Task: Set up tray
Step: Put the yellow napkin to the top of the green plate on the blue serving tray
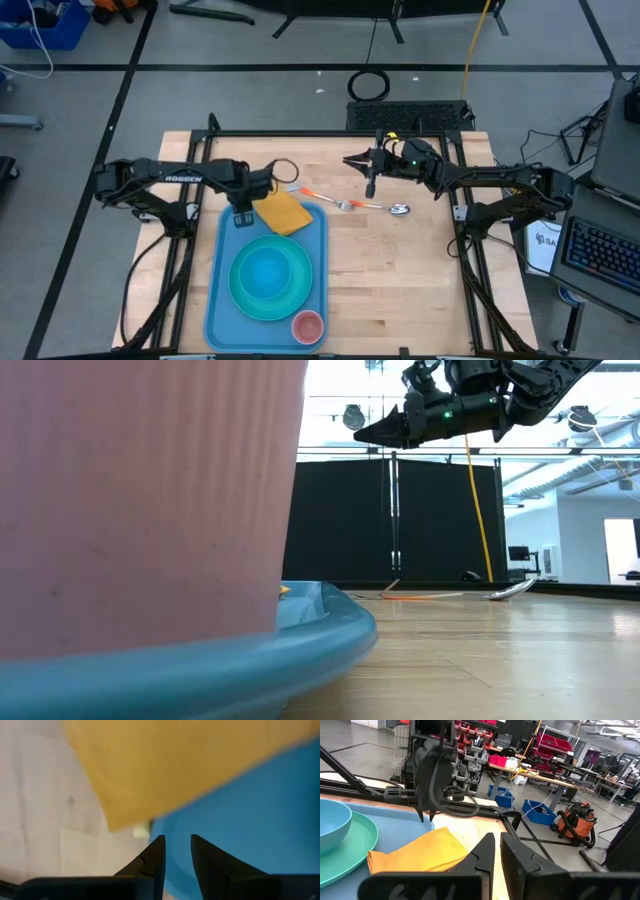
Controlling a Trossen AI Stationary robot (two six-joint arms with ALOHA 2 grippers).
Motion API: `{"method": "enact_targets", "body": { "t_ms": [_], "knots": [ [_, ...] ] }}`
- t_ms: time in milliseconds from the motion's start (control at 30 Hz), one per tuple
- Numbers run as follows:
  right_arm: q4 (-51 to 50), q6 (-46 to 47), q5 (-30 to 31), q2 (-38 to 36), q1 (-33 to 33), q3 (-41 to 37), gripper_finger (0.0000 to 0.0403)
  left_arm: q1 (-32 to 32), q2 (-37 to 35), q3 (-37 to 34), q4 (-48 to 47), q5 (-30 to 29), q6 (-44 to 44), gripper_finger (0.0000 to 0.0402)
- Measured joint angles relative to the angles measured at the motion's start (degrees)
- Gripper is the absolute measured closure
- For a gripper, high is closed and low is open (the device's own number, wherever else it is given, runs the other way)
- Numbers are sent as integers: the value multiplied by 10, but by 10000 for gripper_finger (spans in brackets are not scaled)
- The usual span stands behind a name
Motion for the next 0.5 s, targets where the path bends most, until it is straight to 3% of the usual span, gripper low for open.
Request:
{"method": "enact_targets", "body": {
  "t_ms": [300, 500],
  "knots": [
    [-2, 0, 0, 0, 0, 0, 383, -33, 0, -29, 3, -137, 28, 307],
    [-2, 0, 0, 0, 0, 0, 383, -56, 0, -29, 31, -140, 42, 307]
  ]
}}
